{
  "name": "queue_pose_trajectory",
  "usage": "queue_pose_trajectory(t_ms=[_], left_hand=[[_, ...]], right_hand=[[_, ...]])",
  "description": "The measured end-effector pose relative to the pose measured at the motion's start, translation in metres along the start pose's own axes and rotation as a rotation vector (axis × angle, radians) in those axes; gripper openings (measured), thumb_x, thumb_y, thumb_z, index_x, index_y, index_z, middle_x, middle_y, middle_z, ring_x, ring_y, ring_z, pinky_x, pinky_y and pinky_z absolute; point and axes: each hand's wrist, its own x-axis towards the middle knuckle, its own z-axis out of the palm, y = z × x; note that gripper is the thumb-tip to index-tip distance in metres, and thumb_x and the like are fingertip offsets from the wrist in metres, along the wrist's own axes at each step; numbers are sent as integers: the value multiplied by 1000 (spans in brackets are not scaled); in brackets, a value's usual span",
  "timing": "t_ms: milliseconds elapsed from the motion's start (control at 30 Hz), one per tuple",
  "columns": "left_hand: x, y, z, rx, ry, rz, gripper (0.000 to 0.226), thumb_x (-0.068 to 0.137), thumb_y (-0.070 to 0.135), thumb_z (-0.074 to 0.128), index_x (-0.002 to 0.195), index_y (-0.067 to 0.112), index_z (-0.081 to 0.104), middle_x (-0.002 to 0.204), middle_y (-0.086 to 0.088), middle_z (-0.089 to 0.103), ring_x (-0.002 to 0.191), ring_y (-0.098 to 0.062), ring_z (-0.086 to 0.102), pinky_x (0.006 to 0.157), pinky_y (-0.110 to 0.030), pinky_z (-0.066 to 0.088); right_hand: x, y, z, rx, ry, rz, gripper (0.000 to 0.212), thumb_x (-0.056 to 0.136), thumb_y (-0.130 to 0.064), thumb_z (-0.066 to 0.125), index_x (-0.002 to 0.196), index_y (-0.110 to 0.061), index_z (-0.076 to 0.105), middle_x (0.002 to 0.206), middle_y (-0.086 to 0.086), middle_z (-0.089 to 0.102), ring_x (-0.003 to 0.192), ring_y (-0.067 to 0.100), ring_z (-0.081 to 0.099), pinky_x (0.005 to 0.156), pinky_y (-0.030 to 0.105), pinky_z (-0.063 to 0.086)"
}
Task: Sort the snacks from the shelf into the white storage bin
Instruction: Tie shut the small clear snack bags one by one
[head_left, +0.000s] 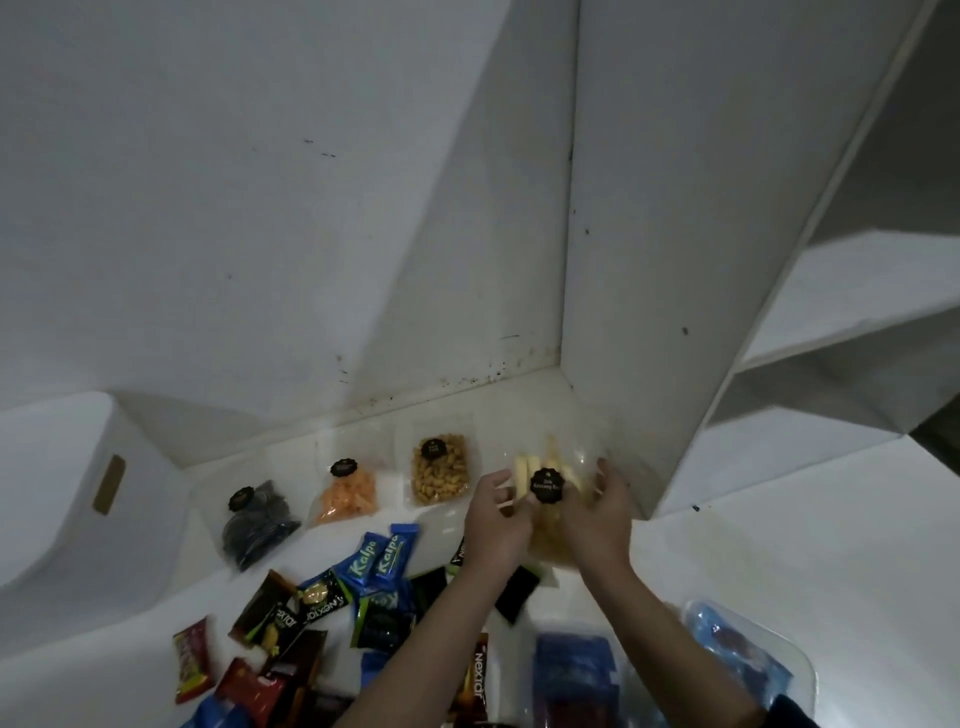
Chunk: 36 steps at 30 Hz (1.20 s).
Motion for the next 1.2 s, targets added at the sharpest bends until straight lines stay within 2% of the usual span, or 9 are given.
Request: queue_pose_trajectory(t_ms=[133, 233, 433, 533, 600, 767, 900, 1067, 1200], left_hand=[[-42, 9, -35, -73, 44, 93, 50, 90, 41, 57, 135, 30, 40, 118, 7, 52, 105, -11, 52, 86, -29, 48], [-71, 9, -70, -104, 51, 166, 44, 88, 50, 55, 128, 32, 50, 115, 5, 58, 104, -13, 57, 80, -28, 50], [-129, -9, -155, -225, 87, 245, 16, 92, 34, 56, 98, 20, 62, 100, -2, 67, 98, -20, 64, 89, -41, 54], [-152, -23, -197, -214, 104, 319, 7, 92, 27, 57, 95, 26, 63, 99, 6, 68, 96, -10, 64, 80, -26, 53], [-163, -33, -223, -157, 86, 346, 10, 92, 26, 58, 99, 33, 61, 101, 9, 68, 96, -4, 63, 77, -18, 50], [-177, -58, -278, -61, -7, 359, 14, 90, 23, 62, 99, 34, 63, 103, 11, 68, 100, -2, 62, 87, -24, 53], [-187, -67, -308, -29, -103, 397, 12, 90, 16, 62, 99, 23, 64, 96, 6, 72, 90, -3, 67, 76, -15, 53], [-190, -75, -341, 93, -195, 422, 18, 86, 29, 64, 104, 23, 65, 104, 3, 71, 99, -9, 66, 90, -28, 53], [-193, -62, -361, 45, -97, 491, 19, 86, 33, 65, 103, 23, 65, 93, 5, 71, 88, -5, 67, 79, -23, 54]], right_hand=[[-49, -17, -8, 150, 62, -122, 34, 92, -15, 56, 125, -14, 49, 122, 3, 55, 111, 17, 52, 87, 23, 41], [-90, -27, -7, 232, 56, -204, 23, 92, -17, 58, 114, -17, 52, 107, -3, 57, 101, 15, 57, 74, 16, 43], [-188, -28, 11, 252, -39, -279, 23, 88, -17, 64, 108, -21, 54, 105, -6, 62, 101, 13, 61, 79, 21, 49], [-225, -31, 18, 203, -38, -331, 38, 87, -19, 66, 119, -23, 47, 118, -6, 56, 110, 12, 54, 93, 32, 48], [-244, -41, 20, 138, -6, -420, 45, 86, -21, 66, 125, -23, 45, 126, -9, 50, 117, 9, 47, 93, 26, 43], [-279, -66, 32, -281, -136, -744, 49, 86, -32, 65, 130, -25, 46, 125, -16, 45, 119, 4, 39, 100, 28, 35], [-297, -73, 50, -387, -319, -680, 34, 87, -32, 64, 119, -21, 58, 103, -13, 59, 99, 4, 54, 86, 23, 44], [-314, -71, 72, -385, -373, -678, 9, 87, -23, 64, 84, -15, 67, 79, -2, 67, 77, 9, 61, 70, 28, 50], [-326, -80, 88, -442, -491, -724, 8, 88, -22, 62, 82, -20, 65, 78, -5, 66, 75, 8, 60, 64, 21, 45]])
